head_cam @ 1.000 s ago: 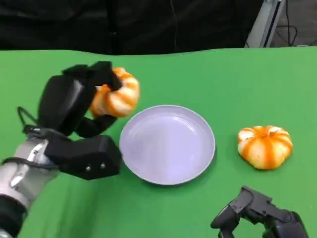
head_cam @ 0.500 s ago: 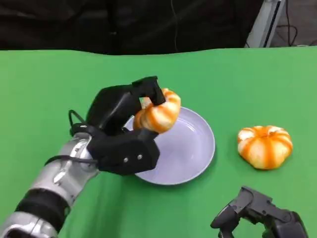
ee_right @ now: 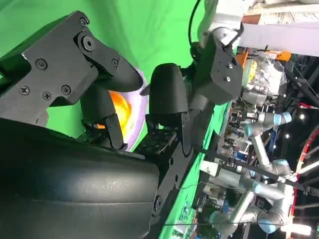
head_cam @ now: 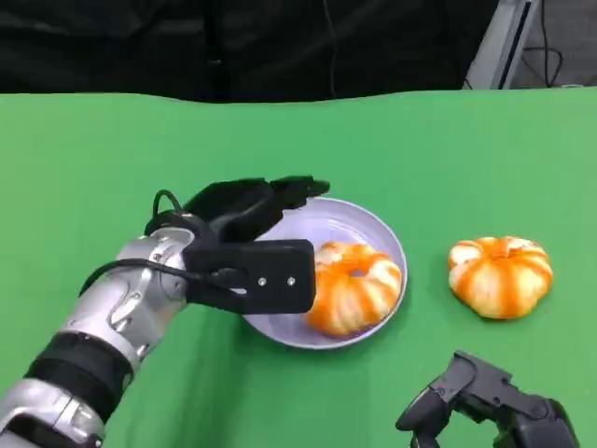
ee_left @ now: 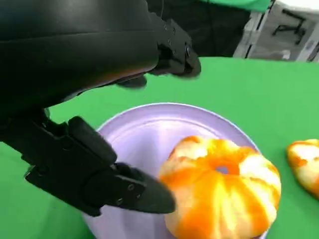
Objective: Grasp the bread from the table and place it into the plate.
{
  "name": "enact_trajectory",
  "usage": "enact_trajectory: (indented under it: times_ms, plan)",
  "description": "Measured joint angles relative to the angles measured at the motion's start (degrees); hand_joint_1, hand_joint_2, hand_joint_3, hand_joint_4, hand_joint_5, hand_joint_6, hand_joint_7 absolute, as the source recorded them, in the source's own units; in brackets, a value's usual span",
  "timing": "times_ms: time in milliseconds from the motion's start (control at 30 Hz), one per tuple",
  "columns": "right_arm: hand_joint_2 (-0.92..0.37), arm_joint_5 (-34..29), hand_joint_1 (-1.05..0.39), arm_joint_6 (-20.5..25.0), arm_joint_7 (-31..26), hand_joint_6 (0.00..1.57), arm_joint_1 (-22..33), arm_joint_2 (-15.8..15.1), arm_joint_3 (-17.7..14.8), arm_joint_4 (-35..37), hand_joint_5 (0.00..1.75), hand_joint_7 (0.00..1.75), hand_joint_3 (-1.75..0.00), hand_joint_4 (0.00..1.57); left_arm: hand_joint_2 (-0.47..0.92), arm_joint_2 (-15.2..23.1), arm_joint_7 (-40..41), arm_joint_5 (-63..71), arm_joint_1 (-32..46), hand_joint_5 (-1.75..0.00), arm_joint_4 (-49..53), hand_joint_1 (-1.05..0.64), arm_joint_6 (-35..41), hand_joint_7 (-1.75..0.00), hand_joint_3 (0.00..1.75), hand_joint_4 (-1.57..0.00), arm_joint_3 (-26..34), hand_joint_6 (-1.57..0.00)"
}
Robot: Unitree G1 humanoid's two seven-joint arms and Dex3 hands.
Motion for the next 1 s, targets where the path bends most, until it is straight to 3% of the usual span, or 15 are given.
enact_trajectory:
  times_ms: [233, 367, 533, 700, 867, 900, 967, 1000]
  plan:
    - [-0.35, 0.10, -0.11, 0.00, 0.06, 0.78, 0.12, -0.22, -0.08, 0.00, 1.60, 1.32, -1.28, 0.71, 0.92, 1.48, -2.10, 0.96, 1.44, 0.00, -5.61, -0.89, 1.95, -0.01, 0.37, 0.00, -1.02, -0.01]
    - [-0.36, 0.12, -0.11, 0.04, 0.06, 0.77, 0.09, -0.09, -0.06, 0.00, 1.60, 1.32, -1.26, 0.70, 0.92, 3.75, -3.25, 0.25, 3.99, -0.02, -11.75, -0.77, 2.18, -0.02, 0.36, -0.04, 0.22, -0.05]
    - [-0.37, 0.01, -0.11, 0.08, -0.02, 0.77, 0.16, 0.21, 0.05, 0.01, 1.60, 1.32, -1.25, 0.70, 0.92, 6.97, -5.21, -6.44, 12.80, -0.09, -24.72, -0.67, 2.49, -0.06, 0.37, -0.14, 6.63, -0.15]
    - [-0.37, 0.05, -0.10, 0.09, 0.05, 0.77, 0.09, 0.26, 0.26, -0.01, 1.61, 1.33, -1.26, 0.70, 0.92, 8.42, -7.46, -16.63, 21.60, -0.23, -34.24, -0.53, 2.49, -0.11, 0.27, -0.35, 13.57, -0.28]
    - [-0.36, 0.11, -0.10, 0.26, 0.06, 0.77, 0.28, 0.32, 0.51, -0.07, 1.61, 1.33, -1.27, 0.70, 0.92, 8.14, -9.16, -23.78, 27.36, -0.26, -40.62, -0.50, 4.36, -0.10, 0.25, -0.37, 17.21, -0.30]
    - [-0.36, 0.11, -0.10, 0.27, 0.06, 0.77, 0.28, 0.32, 0.54, -0.07, 1.61, 1.33, -1.27, 0.70, 0.92, 8.14, -9.27, -23.88, 27.43, -0.48, -40.80, -0.35, 4.63, -0.22, 0.22, -0.66, 17.23, -0.57]
    - [-0.37, 0.05, -0.09, 0.40, 0.07, 0.77, 0.10, 0.28, 0.66, -0.19, 1.61, 1.33, -1.26, 0.70, 0.91, 5.49, -7.67, -28.72, 32.41, -0.80, -45.80, -0.18, 5.63, -0.37, 0.23, -0.81, 20.71, -0.82]
    - [-0.37, 0.04, -0.10, 0.43, 0.07, 0.77, 0.28, 0.29, 0.71, -0.17, 1.61, 1.33, -1.26, 0.71, 0.83, 2.25, -5.66, -32.33, 36.50, -1.09, -49.41, -0.10, 5.66, -0.62, 0.41, -0.81, 22.48, -0.85]
